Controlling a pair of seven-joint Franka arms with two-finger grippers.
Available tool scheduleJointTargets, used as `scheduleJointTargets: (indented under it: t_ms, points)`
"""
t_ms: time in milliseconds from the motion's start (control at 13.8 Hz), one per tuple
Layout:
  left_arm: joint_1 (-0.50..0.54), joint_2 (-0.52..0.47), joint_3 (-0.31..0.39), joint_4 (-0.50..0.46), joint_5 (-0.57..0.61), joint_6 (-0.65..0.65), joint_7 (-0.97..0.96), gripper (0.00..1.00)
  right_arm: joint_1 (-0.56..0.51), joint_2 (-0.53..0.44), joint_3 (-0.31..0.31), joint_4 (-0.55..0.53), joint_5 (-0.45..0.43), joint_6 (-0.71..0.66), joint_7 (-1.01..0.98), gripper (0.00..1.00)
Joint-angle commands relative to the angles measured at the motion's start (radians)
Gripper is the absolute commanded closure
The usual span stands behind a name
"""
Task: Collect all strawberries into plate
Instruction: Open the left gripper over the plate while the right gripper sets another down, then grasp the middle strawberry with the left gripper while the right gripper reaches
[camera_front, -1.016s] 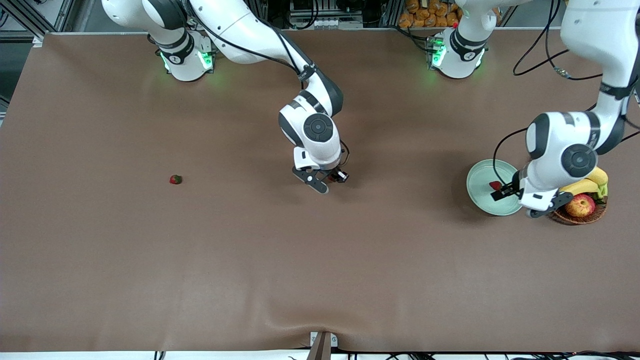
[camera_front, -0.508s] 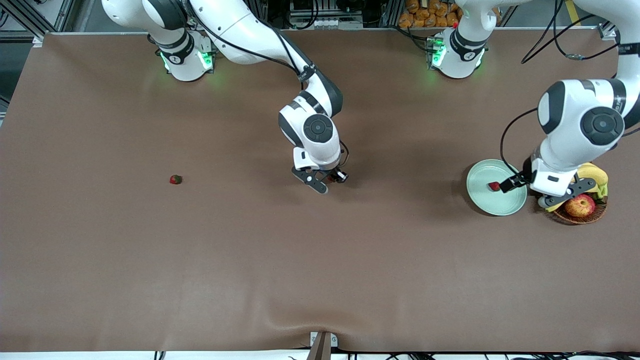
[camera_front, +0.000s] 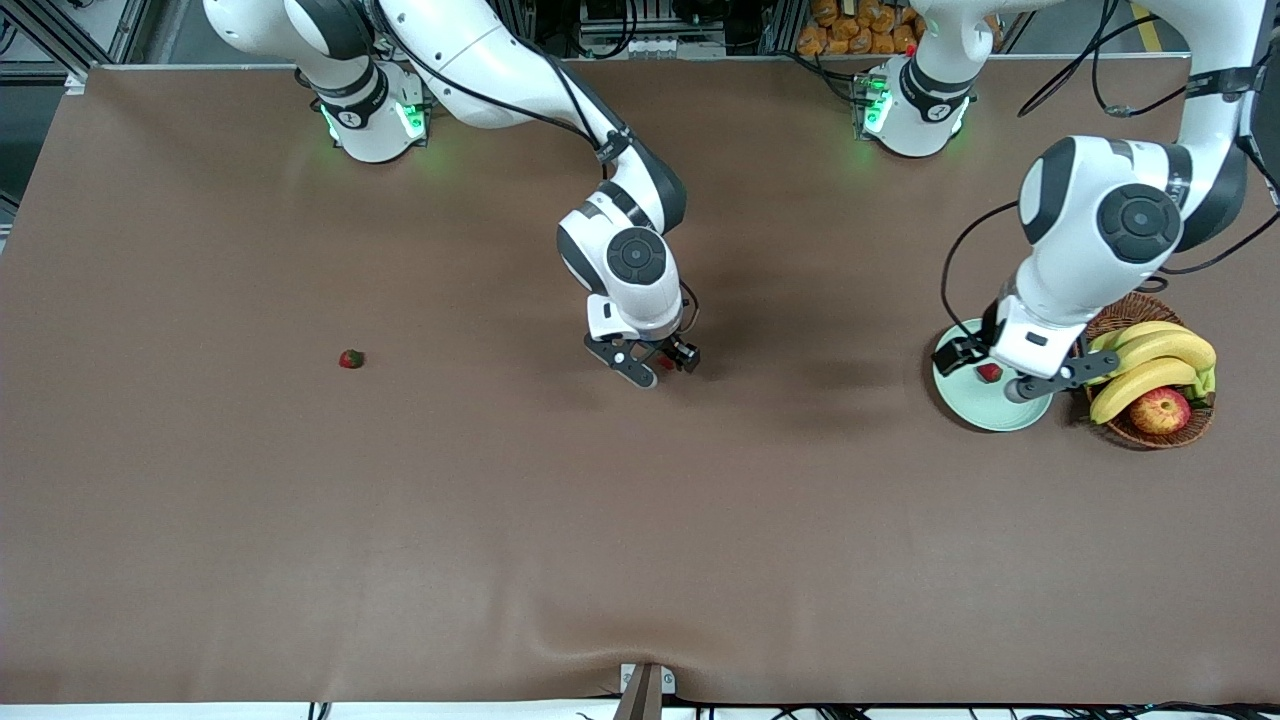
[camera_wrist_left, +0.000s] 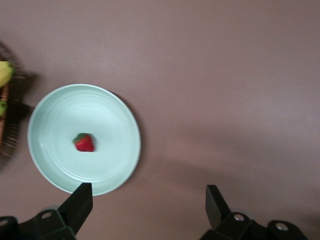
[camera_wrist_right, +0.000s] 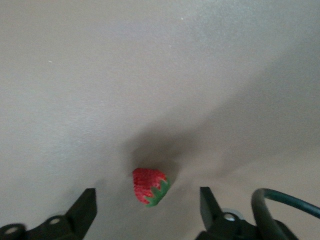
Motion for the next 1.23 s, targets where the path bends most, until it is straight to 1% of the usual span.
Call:
scheduleJointTargets:
  t_ms: [0,73,290,363,508,653,726,871,1016,1161]
  points:
    - [0.002,-0.009,-0.054,0.027,-0.042,-0.023,0.008,0.0,-0.035,-0.033,0.002,0.038,-0.002,-0.08,0.006,0.0]
    - [0.002,-0.006,-0.08,0.034,-0.059,-0.023,0.006,0.0,-0.051,-0.043,0.002,0.073,-0.005,-0.14,0.001,0.0]
    - [-0.002,-0.003,-0.137,0.034,-0.061,-0.023,0.006,0.0,-0.1,-0.062,-0.001,0.174,-0.011,-0.316,-0.043,0.0]
    - [-0.004,0.001,-0.16,0.032,-0.061,-0.023,0.005,0.0,-0.121,-0.076,-0.002,0.201,-0.005,-0.347,-0.066,0.0]
    - [-0.005,0.017,-0.217,0.032,-0.061,-0.024,-0.009,0.0,-0.181,-0.131,0.001,0.202,-0.003,-0.382,-0.138,0.0]
    - [-0.017,0.037,-0.254,0.041,-0.061,-0.023,-0.018,0.0,-0.244,-0.188,0.002,0.202,-0.002,-0.428,-0.265,0.0]
    - [-0.036,0.048,-0.258,0.046,-0.058,-0.023,-0.037,0.0,-0.27,-0.201,0.001,0.202,-0.003,-0.462,-0.307,0.0]
    - [-0.109,0.098,-0.257,0.073,-0.046,-0.023,-0.092,0.0,-0.328,-0.231,0.001,0.202,-0.009,-0.528,-0.413,0.0]
    - [-0.184,0.18,-0.257,0.141,-0.027,-0.023,-0.173,0.0,-0.397,-0.264,0.001,0.201,-0.012,-0.611,-0.552,0.0]
    - [-0.263,0.284,-0.255,0.219,0.043,-0.023,-0.297,0.0,-0.457,-0.293,-0.001,0.199,-0.015,-0.657,-0.67,0.0]
